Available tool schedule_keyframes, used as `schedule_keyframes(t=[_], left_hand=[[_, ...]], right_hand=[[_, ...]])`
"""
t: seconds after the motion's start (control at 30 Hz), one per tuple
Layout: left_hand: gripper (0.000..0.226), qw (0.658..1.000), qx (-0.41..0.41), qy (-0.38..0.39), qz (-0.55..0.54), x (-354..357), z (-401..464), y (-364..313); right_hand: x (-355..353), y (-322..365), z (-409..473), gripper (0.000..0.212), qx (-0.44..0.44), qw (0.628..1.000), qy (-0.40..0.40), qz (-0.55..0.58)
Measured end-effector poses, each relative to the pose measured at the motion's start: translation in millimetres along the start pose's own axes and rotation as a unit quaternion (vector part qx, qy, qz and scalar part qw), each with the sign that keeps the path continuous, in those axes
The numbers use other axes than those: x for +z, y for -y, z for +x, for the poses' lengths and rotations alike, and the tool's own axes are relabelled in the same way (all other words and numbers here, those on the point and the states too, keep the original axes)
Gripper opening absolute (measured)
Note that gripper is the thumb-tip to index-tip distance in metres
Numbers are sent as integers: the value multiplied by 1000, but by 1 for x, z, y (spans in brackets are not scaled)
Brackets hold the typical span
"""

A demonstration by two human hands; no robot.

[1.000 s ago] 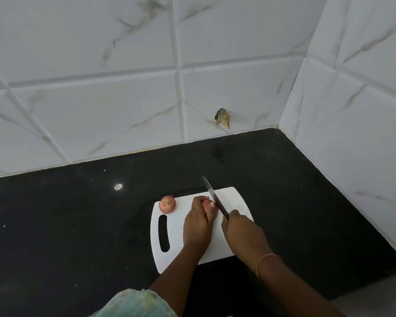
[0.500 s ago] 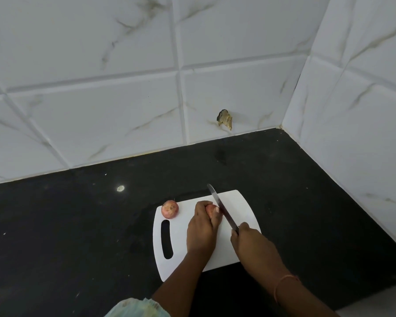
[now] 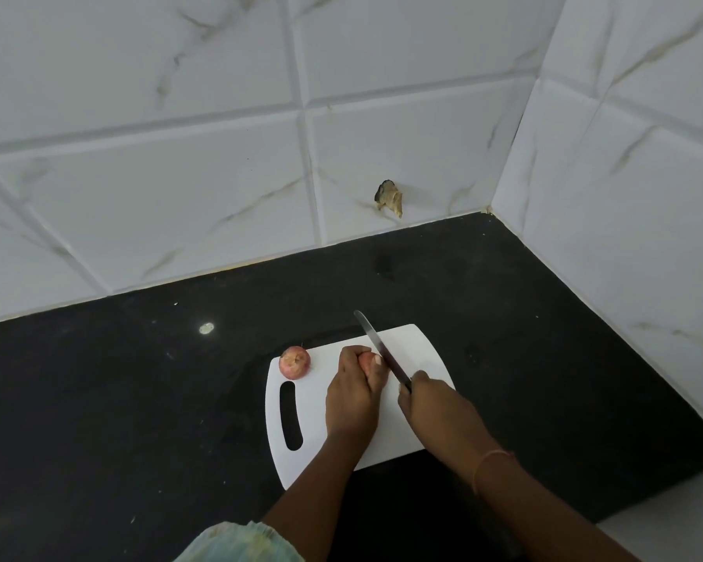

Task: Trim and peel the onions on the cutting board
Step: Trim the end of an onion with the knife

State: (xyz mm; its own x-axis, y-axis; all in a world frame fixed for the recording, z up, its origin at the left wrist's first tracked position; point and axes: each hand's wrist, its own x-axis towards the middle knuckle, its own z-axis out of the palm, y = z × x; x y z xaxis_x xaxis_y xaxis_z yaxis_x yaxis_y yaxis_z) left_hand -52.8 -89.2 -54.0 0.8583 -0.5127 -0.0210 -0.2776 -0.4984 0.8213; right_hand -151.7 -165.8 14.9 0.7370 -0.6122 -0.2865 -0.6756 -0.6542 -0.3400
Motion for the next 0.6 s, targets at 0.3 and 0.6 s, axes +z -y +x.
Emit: schedule_keyframes(t=[0.3, 0.6], left_hand=[[29, 1000, 10, 0, 3, 0, 0, 0], [27, 999, 12, -13, -30, -2, 0, 3]], right_hand=[[0, 1, 7, 31, -8, 1000, 4, -5], [38, -13, -16, 27, 32, 999, 9, 9]])
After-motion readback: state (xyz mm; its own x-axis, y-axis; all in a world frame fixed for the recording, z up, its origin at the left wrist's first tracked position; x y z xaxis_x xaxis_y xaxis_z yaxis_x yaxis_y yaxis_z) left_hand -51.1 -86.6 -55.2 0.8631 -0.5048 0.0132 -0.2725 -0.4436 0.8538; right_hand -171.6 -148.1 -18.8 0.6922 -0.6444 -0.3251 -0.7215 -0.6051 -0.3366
